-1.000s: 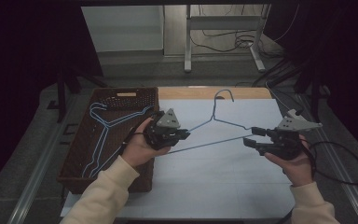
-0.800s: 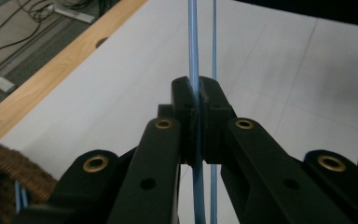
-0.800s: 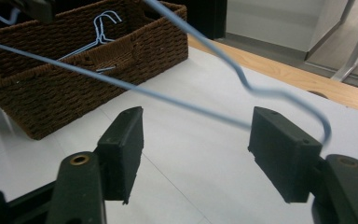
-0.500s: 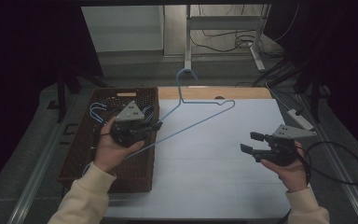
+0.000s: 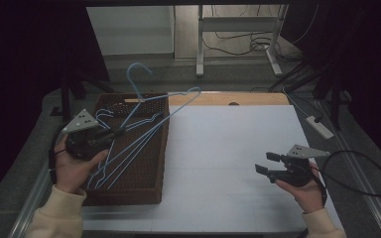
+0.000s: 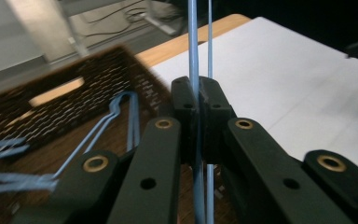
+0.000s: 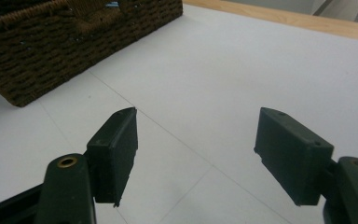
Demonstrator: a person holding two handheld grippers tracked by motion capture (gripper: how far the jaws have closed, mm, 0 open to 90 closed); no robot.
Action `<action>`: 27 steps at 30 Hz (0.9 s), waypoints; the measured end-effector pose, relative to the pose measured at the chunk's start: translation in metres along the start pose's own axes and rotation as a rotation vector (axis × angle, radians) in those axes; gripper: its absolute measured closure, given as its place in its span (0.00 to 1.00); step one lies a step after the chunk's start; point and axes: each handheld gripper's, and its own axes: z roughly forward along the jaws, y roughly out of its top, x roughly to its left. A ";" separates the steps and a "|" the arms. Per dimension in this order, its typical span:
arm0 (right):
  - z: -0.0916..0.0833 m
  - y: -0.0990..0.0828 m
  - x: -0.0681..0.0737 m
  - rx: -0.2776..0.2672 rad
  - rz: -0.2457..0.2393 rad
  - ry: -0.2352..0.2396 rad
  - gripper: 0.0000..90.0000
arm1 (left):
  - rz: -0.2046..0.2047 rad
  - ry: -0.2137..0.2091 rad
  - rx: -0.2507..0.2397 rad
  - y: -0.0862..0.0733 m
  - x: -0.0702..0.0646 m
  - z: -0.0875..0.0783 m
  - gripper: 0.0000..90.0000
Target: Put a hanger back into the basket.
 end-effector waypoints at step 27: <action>0.011 -0.007 0.002 0.051 -0.019 -0.011 0.33 | -0.145 0.105 0.169 -0.058 0.053 0.007 0.97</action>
